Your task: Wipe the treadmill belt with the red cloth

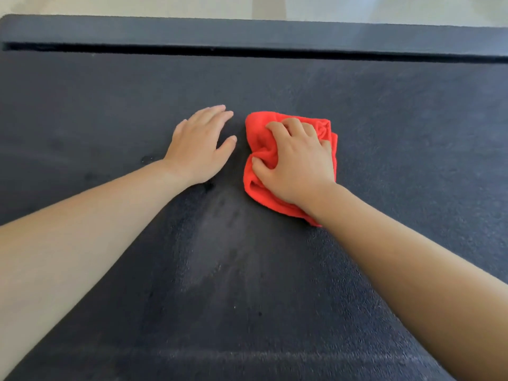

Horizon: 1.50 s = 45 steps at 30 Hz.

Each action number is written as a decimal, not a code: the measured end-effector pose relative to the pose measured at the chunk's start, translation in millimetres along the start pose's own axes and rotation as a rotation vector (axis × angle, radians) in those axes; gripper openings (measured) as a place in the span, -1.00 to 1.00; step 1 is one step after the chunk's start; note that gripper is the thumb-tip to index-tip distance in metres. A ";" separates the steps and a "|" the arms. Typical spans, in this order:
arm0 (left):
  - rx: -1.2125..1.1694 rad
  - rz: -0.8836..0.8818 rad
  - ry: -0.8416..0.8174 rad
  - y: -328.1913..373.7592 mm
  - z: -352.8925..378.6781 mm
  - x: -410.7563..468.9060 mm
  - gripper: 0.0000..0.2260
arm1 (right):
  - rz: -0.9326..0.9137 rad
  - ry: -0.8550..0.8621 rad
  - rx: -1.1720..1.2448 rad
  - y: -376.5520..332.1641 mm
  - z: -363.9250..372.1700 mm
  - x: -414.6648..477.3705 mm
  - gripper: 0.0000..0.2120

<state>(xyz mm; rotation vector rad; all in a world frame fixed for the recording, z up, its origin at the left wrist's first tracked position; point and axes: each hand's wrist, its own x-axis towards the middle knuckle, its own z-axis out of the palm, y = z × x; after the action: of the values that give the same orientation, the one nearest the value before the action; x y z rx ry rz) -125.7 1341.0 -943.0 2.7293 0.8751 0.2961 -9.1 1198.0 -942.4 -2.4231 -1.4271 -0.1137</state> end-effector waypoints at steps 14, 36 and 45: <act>0.003 -0.014 0.042 -12.6 17.7 35.5 -0.55 | 0.125 -0.012 -0.009 20.0 17.6 93.8 -0.47; -0.134 -0.043 0.105 -17.6 20.5 39.7 -0.62 | 0.119 0.024 -0.017 16.7 23.8 107.8 -0.48; -0.087 0.209 -0.112 -49.3 -2.9 -24.3 -0.56 | 0.145 0.018 -0.045 -54.2 12.4 1.3 -0.50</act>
<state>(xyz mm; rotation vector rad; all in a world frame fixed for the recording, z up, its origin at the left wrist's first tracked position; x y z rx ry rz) -172.5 1365.9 -958.0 2.7287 0.5355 0.2128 -56.4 1227.2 -941.0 -2.5456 -1.2493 -0.1341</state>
